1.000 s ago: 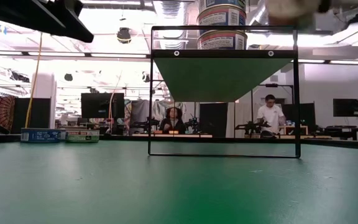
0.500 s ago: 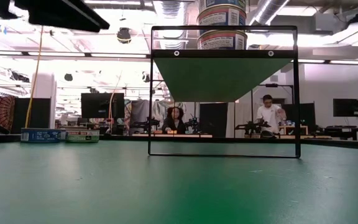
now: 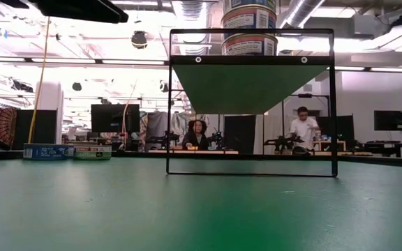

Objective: Stack canned seafood by type on shelf
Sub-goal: Stack the blue tuna can on top of the blue tuna can on the shelf

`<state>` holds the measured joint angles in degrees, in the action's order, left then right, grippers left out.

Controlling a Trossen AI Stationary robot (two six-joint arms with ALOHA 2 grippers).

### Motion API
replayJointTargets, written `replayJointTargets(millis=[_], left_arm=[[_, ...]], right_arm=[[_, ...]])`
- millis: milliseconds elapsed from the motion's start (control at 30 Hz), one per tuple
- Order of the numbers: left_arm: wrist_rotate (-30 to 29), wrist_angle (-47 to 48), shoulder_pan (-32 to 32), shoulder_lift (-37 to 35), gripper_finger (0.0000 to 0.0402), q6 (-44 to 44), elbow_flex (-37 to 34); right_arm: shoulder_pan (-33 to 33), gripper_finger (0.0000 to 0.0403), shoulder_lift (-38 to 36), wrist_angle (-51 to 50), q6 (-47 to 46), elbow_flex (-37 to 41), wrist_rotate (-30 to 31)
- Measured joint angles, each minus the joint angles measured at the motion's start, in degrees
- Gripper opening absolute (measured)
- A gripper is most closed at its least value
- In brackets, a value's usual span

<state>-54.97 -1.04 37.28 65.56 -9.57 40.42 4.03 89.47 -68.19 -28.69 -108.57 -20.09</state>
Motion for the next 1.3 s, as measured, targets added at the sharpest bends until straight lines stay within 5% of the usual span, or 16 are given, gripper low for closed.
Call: replayJointTargets(millis=[667,1300], left_arm=[[0.65,0.06,0.0,0.0,0.0224,1.89,0.0],[0.73,0.26,0.0,0.0,0.0224,2.32,0.0]], right_arm=[[2.3,0.0221,2.56,-1.07,0.64,-0.77,-7.03],[5.04,0.0267,3.59,-6.82,-1.74,-0.7,-6.7]])
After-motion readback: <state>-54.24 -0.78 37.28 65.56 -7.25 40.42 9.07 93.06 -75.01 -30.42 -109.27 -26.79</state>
